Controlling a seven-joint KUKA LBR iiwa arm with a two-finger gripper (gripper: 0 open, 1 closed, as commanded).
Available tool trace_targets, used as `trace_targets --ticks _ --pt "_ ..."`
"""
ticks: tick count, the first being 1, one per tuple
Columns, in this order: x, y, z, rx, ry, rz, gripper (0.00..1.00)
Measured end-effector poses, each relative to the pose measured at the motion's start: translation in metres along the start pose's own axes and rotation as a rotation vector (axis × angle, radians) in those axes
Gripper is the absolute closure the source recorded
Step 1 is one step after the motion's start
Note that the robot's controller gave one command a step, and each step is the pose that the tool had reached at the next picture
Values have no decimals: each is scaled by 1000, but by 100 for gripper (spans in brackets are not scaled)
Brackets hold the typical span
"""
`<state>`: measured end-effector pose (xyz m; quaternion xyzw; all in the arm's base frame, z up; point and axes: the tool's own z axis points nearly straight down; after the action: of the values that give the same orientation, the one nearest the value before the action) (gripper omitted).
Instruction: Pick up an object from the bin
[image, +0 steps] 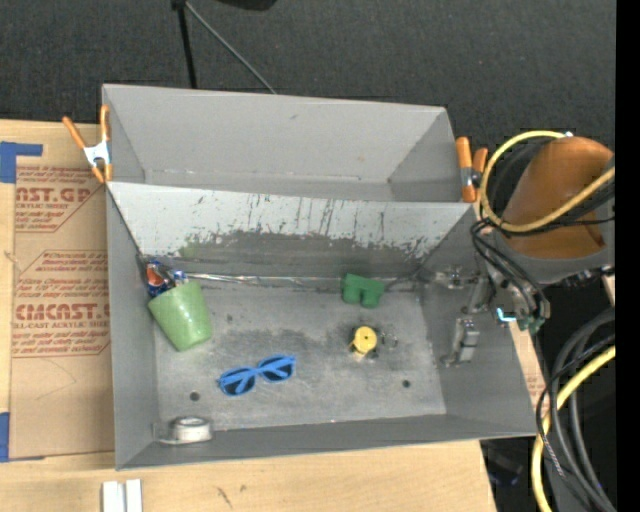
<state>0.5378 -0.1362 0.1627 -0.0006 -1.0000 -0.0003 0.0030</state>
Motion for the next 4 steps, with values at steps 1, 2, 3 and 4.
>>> trace_targets --ticks 1,2,3,4 --pt "-16 61 81 -4 -1 66 0" --pt "33 66 86 1 -5 -410 0" --pt "24 89 93 0 -7 -322 0" --pt "23 89 92 2 -10 -322 100"
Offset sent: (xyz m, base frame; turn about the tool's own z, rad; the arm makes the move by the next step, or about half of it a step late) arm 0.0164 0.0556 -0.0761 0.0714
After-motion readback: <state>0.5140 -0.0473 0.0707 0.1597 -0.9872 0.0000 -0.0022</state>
